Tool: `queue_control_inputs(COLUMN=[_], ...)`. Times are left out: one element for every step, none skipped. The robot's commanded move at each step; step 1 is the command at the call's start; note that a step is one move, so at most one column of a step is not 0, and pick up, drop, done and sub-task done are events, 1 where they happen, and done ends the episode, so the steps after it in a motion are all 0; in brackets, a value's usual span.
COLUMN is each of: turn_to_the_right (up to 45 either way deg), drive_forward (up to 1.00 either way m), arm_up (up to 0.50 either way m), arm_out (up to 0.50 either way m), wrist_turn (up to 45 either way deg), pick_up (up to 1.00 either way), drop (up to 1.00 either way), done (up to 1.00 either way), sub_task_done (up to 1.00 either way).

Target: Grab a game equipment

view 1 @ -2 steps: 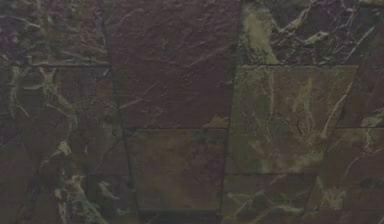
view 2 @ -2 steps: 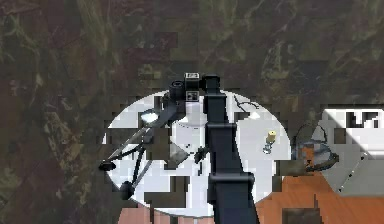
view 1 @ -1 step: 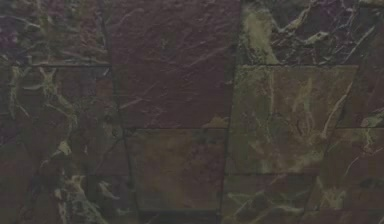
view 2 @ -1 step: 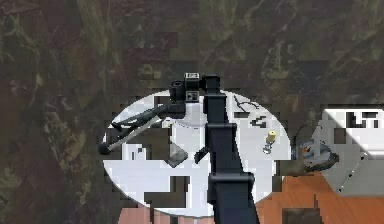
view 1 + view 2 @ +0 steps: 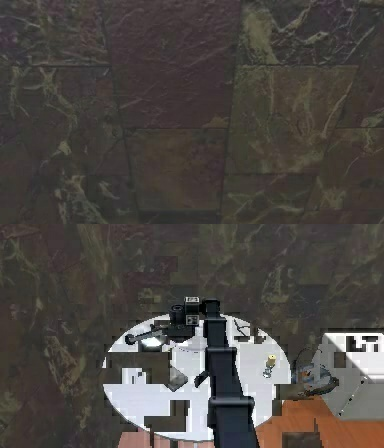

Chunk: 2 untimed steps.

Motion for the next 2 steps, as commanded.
queue_control_inputs(turn_to_the_right=[0.0, 0.0], drive_forward=[0.00, 0.00], arm_up=[0.00, 0.00], arm_out=[0.00, 0.00], wrist_turn=[45.0, 15.0], pick_up=[0.00, 0.00], drop=[0.00, 0.00], done=[0.00, 0.00], sub_task_done=[0.00, 0.00])
